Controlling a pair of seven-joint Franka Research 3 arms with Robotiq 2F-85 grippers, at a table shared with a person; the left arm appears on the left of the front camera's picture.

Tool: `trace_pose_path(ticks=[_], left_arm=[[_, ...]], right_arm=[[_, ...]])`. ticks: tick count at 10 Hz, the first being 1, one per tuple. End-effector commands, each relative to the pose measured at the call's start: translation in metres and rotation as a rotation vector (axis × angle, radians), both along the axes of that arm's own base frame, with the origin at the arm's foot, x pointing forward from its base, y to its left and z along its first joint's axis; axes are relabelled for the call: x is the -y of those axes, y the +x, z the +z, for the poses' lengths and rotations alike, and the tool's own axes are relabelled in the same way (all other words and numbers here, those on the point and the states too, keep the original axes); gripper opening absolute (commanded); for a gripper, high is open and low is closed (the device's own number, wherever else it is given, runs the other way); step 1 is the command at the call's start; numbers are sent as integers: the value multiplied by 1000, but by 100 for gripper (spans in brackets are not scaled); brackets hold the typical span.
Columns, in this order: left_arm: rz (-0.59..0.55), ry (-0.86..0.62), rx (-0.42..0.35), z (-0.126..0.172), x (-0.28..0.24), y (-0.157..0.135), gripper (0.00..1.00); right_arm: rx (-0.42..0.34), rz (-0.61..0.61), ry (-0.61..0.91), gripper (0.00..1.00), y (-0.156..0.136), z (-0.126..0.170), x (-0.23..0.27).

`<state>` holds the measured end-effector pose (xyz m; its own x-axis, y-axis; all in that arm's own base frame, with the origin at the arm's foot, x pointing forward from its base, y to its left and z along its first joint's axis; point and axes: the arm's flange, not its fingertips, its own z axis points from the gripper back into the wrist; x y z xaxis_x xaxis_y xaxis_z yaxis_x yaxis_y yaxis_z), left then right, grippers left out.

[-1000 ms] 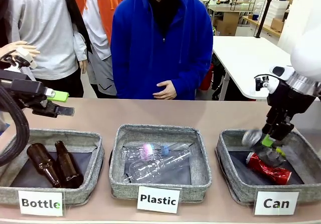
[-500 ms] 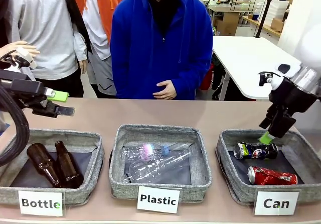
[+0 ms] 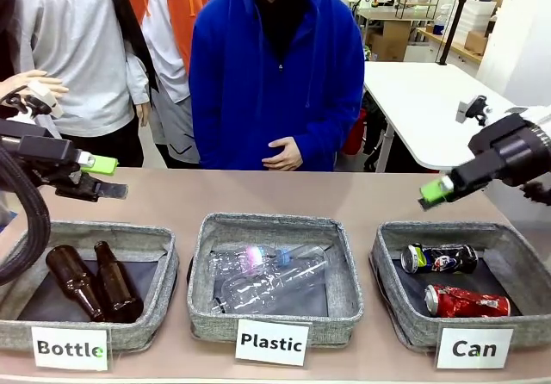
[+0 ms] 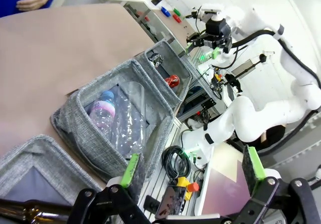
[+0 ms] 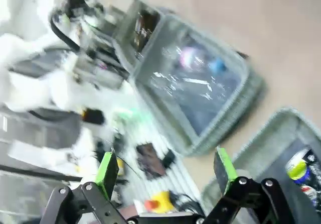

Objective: Sort the can waste into the basket.
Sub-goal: Pick up the can waste from the table and place it in the right Fabric basket.

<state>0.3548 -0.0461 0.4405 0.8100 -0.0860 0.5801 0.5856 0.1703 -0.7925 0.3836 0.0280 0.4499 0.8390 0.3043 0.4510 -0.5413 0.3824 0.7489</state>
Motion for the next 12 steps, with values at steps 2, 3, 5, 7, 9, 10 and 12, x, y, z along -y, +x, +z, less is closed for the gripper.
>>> trace_pose_path(ticks=[2,3,5,7,9,10,12], left_arm=[[-8,-4,-8,2,-2,-2,100],[-8,-4,-8,2,-2,-2,100],[-8,-4,-8,2,-2,-2,100],[-8,-4,-8,2,-2,-2,100],[-8,-4,-8,2,-2,-2,100],[-8,-4,-8,2,-2,-2,100],[-8,-4,-8,2,-2,-2,100]], right_arm=[[-262,-576,554,100,22,-20,22],[-84,-81,115,100,5,-6,9],[-84,-81,115,100,5,-6,9],[-84,-81,115,100,5,-6,9],[-84,-81,115,100,5,-6,9],[-84,-81,115,100,5,-6,9],[-84,-81,115,100,5,-6,9]])
